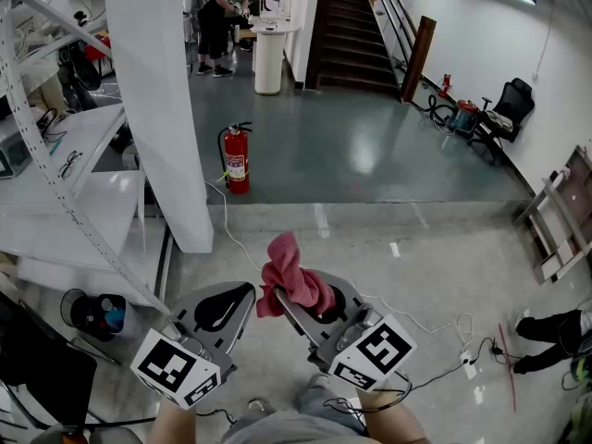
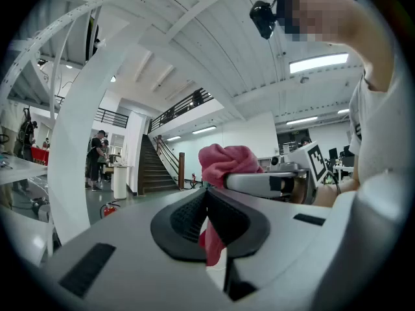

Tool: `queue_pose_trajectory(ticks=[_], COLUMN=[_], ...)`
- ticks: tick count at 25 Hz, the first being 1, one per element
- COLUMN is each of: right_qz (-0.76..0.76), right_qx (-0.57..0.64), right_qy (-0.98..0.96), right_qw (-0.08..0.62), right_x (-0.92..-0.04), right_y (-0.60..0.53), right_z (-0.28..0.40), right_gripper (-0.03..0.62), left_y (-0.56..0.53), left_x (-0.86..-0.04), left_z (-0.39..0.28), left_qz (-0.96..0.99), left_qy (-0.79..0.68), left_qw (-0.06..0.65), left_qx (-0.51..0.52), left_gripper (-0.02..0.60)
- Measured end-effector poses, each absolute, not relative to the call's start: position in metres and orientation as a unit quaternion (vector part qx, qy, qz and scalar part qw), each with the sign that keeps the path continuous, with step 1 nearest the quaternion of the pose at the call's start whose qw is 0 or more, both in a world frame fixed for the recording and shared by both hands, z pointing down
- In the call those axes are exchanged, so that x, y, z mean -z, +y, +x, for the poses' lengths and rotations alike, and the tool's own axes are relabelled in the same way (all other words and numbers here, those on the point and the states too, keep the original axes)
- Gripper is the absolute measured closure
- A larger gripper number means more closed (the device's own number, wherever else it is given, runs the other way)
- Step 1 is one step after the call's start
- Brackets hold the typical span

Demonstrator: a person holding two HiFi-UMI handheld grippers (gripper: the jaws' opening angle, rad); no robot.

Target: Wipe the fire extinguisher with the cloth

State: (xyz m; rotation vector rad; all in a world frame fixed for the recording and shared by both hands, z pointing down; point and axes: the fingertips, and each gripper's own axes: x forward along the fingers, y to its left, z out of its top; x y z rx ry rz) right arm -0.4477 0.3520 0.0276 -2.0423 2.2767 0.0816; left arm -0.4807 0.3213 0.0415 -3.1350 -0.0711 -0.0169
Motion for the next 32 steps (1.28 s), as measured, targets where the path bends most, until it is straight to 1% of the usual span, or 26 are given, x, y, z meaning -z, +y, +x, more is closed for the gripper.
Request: queue_pose_trajectory(ticks=[12, 18, 20, 23, 25, 27, 32], right_qz=[-0.671, -0.676, -0.682, -0.690, -0.685, -0.676, -0.644], right_qx=[-0.018, 0.000, -0.001, -0.010, -0.011, -0.009, -0.013], right_qy=[0.741, 0.733, 0.727, 0.721, 0.725, 0.733, 0.763], right_qw=[0.034, 0.074, 0.074, 0.061, 0.065, 0.070, 0.057], right_x=[-0.034, -0.038, -0.040, -0.043, -0.046, -0.049, -0.042], right_y=[0.337, 0.329, 0.327, 0.321, 0.317, 0.311, 0.287], right_z=[-0.465, -0.459, -0.447, -0.419, -0.392, -0.361, -0.272], right_gripper=[0.482, 0.480, 0.482, 0.482, 0.482, 0.482, 0.482], left_y=[0.307, 0.293, 0.286, 0.278, 0.274, 0.269, 0.248], left_x=[-0.048, -0.056, -0.059, -0.063, -0.065, -0.066, -0.055], left_z=[-0.496, -0.496, -0.487, -0.463, -0.438, -0.408, -0.316], left_qz=[-0.999, -0.999, -0.999, -0.999, -1.000, -1.000, -1.000], left_qy=[-0.031, -0.038, -0.036, -0.031, -0.025, -0.016, 0.025], left_qw=[-0.001, 0.002, -0.004, -0.003, 0.002, 0.004, 0.005], left_qx=[0.008, 0.011, 0.013, 0.019, 0.019, 0.017, 0.007], left_gripper=[0.572, 0.572, 0.572, 0.572, 0.572, 0.572, 0.572])
